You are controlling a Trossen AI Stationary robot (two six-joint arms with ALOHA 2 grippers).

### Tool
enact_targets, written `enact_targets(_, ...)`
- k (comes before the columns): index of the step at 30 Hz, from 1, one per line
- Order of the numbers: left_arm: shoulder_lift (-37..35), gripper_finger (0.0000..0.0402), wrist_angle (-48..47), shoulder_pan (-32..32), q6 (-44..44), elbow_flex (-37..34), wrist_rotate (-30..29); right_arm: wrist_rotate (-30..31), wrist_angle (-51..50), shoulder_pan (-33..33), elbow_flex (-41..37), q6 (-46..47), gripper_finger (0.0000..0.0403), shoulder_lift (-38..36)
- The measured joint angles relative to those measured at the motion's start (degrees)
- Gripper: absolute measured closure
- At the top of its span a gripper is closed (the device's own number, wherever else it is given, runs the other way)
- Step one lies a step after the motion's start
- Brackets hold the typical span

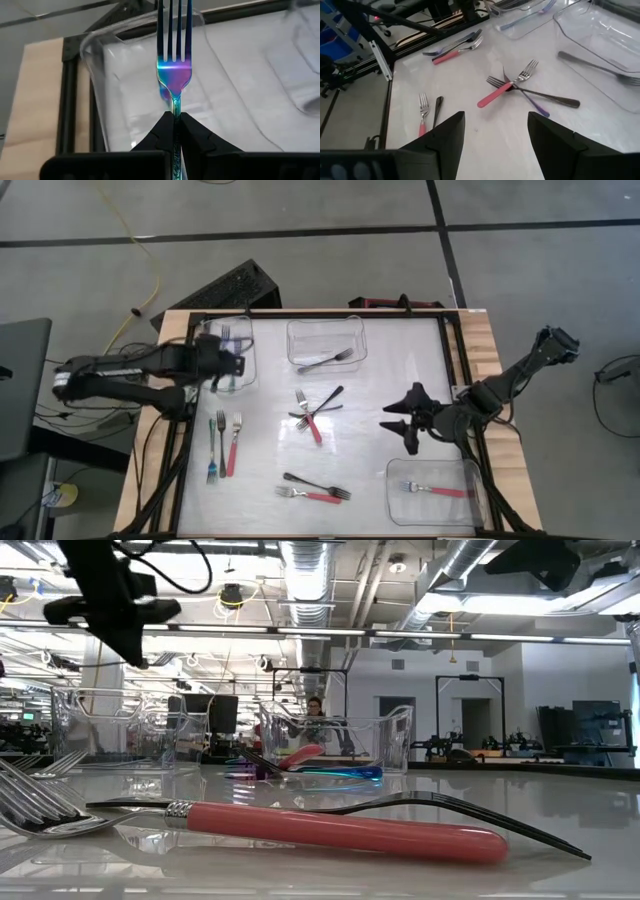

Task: Sort silverware by color (type)
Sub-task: Put the purple fork into the top left transparent bin

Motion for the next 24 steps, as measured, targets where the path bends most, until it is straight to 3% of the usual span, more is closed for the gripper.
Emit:
enact_targets(7, 1.6, 0.0401, 13.5, 18.9, 25.0, 0.0, 10.4, -0.2, 3.9, -0.3, 0.0, -1.9, 0.0165, 0.0)
enact_targets(11, 3.2, 0.0401, 14.6, 26.5, 33.8, 0.0, 16.4, -0.5, 4.7, 0.3, 0.0, -1.9, 0.0165, 0.0)
enact_targets(14, 4.1, 0.0401, 14.7, 28.7, 35.3, -0.8, 18.8, -0.6, 4.9, 1.4, 0.0, -1.0, 0.0165, 0.0)
enact_targets(24, 9.0, 0.0385, 16.3, 29.2, 35.4, -4.2, 19.0, 0.0, 5.3, 4.9, 0.0, 1.6, 0.0165, 0.0)
